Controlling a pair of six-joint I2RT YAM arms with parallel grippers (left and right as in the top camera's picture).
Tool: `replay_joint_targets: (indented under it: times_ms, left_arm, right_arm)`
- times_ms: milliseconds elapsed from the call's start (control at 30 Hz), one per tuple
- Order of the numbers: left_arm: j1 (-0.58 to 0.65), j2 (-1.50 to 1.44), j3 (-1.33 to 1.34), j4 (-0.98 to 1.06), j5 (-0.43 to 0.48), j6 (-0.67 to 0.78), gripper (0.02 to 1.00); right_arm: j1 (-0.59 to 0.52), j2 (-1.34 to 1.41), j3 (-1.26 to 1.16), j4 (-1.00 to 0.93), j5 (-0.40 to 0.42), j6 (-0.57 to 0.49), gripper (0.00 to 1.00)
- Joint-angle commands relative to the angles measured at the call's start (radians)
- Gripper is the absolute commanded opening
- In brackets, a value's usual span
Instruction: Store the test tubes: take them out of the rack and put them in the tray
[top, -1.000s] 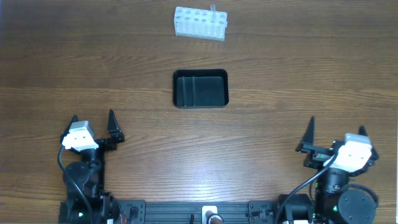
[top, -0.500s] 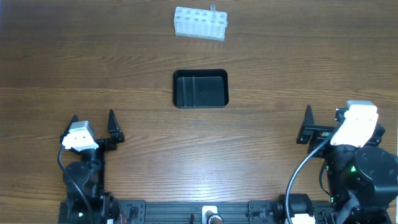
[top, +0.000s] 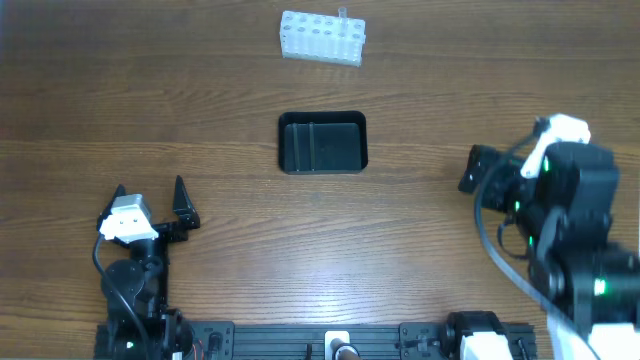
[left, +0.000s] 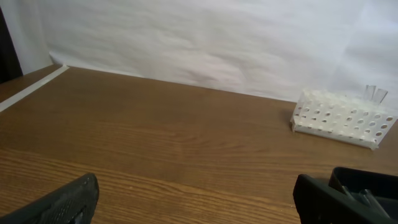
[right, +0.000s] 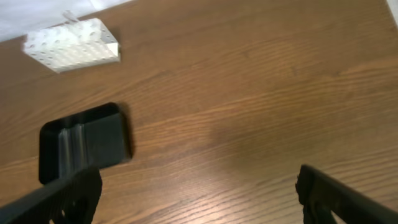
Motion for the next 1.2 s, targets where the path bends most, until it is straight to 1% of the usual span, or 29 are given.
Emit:
replay_joint_targets:
  times_ms: [33,167,200,267,367,467,600,767,967,1100,1200]
  left_arm:
    - [0.005,-0.007,-0.004,0.0,0.009,0.018,0.998]
    - [0.005,-0.007,-0.005,0.0,0.009,0.018,0.998]
    - [0.005,-0.007,-0.005,0.0,0.009,0.018,0.998]
    - [0.005,-0.007,-0.005,0.0,0.009,0.018,0.998]
    - [0.005,-0.007,-0.005,0.0,0.009,0.018,0.996]
    - [0.005,-0.007,-0.005,0.0,0.009,0.018,0.998]
    - [0.005,-0.007,-0.005,0.0,0.009,0.018,0.998]
    - [0.005,-0.007,-0.004,0.0,0.009,0.018,0.998]
    - [0.005,-0.007,-0.004,0.0,0.009,0.018,0.996]
    - [0.005,-0.007,-0.005,0.0,0.009,0.018,0.998]
    - [0.005,-0.007,-0.005,0.0,0.009,0.018,0.998]
  right_arm:
    - [0.012,0.172,0.18,-0.09,0.014,0.056,0.991]
    - [0.066,0.316,0.316,-0.196,0.086,0.052,0.993]
    - [0.079,0.34,0.337,-0.204,0.102,0.037,0.991]
    - [0.101,0.376,0.357,-0.188,0.108,-0.014,0.993]
    - [0.125,0.4,0.358,-0.103,0.104,-0.018,0.993]
    - [0.151,0.415,0.358,0.009,0.113,-0.077,0.993]
    - [0.192,0.463,0.358,0.127,0.159,-0.08,0.991]
    - [0.254,0.578,0.362,0.277,0.162,-0.089,0.993]
    - [0.316,0.733,0.424,0.381,0.23,-0.089,0.991]
    - [0.349,0.855,0.513,0.43,0.248,-0.134,0.991]
    - [0.37,0.946,0.587,0.463,0.288,-0.134,0.993]
